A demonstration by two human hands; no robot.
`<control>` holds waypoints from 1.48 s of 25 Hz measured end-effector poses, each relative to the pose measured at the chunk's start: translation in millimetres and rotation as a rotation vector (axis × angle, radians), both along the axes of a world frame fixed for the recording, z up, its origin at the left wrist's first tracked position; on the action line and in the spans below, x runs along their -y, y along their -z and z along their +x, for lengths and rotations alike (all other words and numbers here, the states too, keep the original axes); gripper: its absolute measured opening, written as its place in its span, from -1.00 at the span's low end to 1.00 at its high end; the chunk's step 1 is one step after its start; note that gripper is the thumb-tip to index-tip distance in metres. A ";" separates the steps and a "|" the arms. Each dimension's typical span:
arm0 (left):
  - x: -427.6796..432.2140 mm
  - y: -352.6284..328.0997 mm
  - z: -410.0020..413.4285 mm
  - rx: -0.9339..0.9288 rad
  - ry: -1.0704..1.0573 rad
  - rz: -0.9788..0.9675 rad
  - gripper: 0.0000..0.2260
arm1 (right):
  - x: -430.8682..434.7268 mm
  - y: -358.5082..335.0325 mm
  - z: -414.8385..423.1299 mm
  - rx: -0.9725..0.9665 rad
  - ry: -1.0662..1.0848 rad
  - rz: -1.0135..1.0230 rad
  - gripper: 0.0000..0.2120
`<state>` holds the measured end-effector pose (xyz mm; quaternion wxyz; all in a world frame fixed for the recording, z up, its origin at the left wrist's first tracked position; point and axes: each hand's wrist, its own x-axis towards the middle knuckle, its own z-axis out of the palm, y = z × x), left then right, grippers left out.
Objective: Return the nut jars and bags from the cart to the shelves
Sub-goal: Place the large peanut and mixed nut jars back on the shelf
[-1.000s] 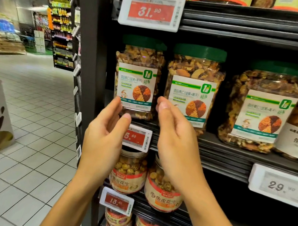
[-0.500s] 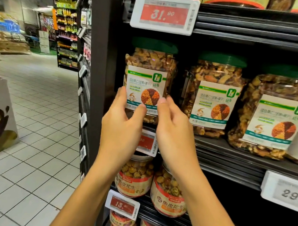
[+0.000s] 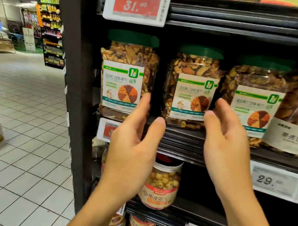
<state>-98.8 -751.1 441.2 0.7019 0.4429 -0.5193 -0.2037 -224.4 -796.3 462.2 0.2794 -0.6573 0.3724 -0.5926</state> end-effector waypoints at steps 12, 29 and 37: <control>51.8 -18.2 -14.9 0.050 0.005 0.167 -0.38 | 16.7 0.2 4.8 0.070 0.003 0.106 -0.49; 11.2 -6.1 -11.8 0.070 0.042 0.141 -0.68 | 13.3 -2.4 -2.5 -0.038 -0.251 0.119 -0.54; -0.6 -0.4 -14.3 0.131 -0.118 0.045 -0.58 | -1.0 -1.4 -24.7 -0.052 -0.217 -0.007 -0.70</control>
